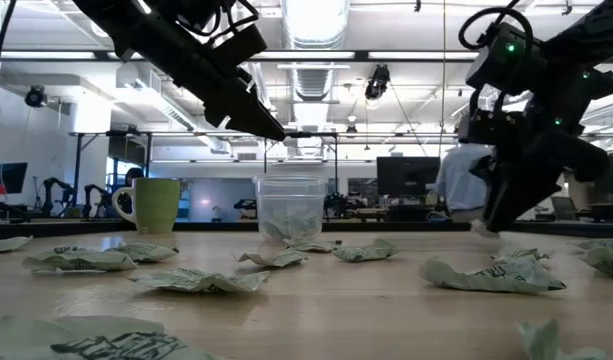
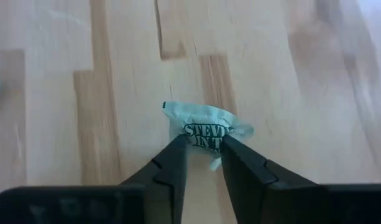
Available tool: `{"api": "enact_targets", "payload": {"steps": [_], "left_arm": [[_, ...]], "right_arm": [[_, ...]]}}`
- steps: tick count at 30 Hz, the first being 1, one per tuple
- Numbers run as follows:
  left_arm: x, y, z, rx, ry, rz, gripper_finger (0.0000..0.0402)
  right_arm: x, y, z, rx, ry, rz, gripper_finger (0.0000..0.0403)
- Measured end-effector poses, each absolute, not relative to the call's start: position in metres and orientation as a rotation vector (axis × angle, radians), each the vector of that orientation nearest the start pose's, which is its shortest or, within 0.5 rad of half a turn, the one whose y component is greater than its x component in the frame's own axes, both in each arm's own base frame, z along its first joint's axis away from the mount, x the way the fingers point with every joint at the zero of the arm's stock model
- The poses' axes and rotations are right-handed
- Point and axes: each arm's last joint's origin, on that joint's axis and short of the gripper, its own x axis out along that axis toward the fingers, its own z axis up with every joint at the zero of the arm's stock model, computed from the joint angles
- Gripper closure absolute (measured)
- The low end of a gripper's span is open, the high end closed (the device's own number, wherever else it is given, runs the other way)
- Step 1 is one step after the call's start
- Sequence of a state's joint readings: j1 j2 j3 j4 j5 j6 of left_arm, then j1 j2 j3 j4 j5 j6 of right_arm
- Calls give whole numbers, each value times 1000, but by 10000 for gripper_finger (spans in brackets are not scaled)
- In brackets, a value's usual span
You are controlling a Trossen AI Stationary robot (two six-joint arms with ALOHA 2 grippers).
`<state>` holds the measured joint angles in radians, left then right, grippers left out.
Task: Pick and place Stevia / Truvia into bins
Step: Put the green stevia packet into the transparent container
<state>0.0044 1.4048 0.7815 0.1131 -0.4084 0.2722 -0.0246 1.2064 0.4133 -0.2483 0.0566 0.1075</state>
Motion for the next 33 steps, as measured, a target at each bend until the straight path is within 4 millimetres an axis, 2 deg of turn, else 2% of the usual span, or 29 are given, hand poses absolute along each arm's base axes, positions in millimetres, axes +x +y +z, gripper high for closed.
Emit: {"api": "enact_targets", "payload": {"steps": [7,16,24,28,33], "left_arm": [[293,13,223,366,557,333,228],[287,11,224,368,602,322,228],[256,-4,251,277,596,296,228],[236,-15,261,204,594,267,228],[217,-34,265,130,628,175,228]], "right_arm": [[200,-7,142,12,904,-88,362],[220,-7,163,-136,612,-39,390],[238,-12,195,-275,336,-98,391],[250,-17,209,-307,298,-119,390],[277,-24,213,-345,320,-126,390]]}}
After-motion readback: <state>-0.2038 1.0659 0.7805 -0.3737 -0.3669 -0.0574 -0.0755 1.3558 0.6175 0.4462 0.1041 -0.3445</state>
